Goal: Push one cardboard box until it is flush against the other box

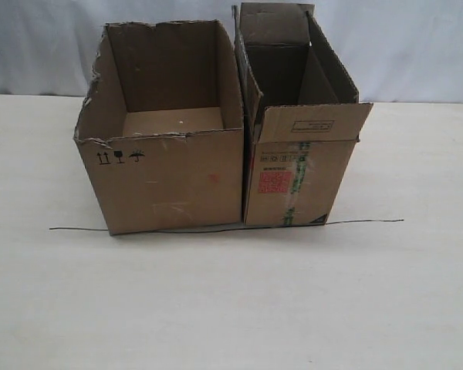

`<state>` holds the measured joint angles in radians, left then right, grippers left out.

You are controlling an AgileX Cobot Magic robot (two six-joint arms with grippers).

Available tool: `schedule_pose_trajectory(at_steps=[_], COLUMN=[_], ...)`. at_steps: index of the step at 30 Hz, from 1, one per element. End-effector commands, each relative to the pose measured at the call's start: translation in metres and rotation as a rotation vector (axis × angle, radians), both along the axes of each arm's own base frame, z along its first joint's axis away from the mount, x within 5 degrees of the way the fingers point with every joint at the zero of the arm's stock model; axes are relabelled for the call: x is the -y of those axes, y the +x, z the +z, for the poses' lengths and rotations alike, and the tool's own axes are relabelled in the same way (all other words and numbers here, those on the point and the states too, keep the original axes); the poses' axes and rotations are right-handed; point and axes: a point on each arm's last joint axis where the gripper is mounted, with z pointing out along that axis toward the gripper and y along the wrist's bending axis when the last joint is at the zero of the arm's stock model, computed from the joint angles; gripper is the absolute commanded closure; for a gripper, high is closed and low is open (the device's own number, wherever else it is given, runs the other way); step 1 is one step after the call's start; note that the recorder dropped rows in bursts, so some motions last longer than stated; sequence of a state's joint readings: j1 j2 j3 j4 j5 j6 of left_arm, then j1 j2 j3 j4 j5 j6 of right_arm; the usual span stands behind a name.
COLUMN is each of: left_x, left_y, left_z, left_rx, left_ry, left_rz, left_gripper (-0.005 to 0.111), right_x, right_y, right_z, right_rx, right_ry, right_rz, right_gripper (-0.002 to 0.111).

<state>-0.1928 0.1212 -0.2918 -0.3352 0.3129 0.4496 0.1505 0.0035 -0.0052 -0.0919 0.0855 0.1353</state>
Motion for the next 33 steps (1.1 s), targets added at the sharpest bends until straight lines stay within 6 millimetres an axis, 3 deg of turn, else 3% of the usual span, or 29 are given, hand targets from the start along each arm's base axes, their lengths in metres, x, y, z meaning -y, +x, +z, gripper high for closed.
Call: schedule_pose_trajectory(at_steps=[1, 4, 8, 12, 14, 22, 33], left_x=[-0.008, -0.008, -0.008, -0.012, -0.013, -0.015, -0.02], left_y=[-0.004, 0.0, 0.002, 0.007, 0.007, 0.007, 0.008], left_z=[-0.033, -0.05, -0.053, -0.07, -0.065, -0.073, -0.072], left_rx=[0.043, 0.012, 0.021, 0.073, 0.125, 0.023, 0.027], left_ry=[0.078, 0.082, 0.082, 0.053, 0.034, 0.009, -0.062], left_rz=[0.11, 0.115, 0.125, 0.178, 0.18, 0.217, 0.315], left_gripper=[0.107, 0.107, 0.107, 0.107, 0.107, 0.107, 0.107], right_x=[0.0, 0.0, 0.0, 0.0, 0.0, 0.0, 0.0], right_y=[0.0, 0.0, 0.0, 0.0, 0.0, 0.0, 0.0], right_z=[-0.001, -0.001, -0.001, -0.001, -0.001, -0.001, -0.001], right_rx=[0.006, 0.006, 0.006, 0.006, 0.006, 0.006, 0.006], right_ry=[-0.003, -0.003, -0.003, -0.003, -0.003, -0.003, -0.003], right_rz=[0.005, 0.005, 0.005, 0.005, 0.005, 0.005, 0.005], right_gripper=[0.103, 0.103, 0.103, 0.103, 0.103, 0.103, 0.103])
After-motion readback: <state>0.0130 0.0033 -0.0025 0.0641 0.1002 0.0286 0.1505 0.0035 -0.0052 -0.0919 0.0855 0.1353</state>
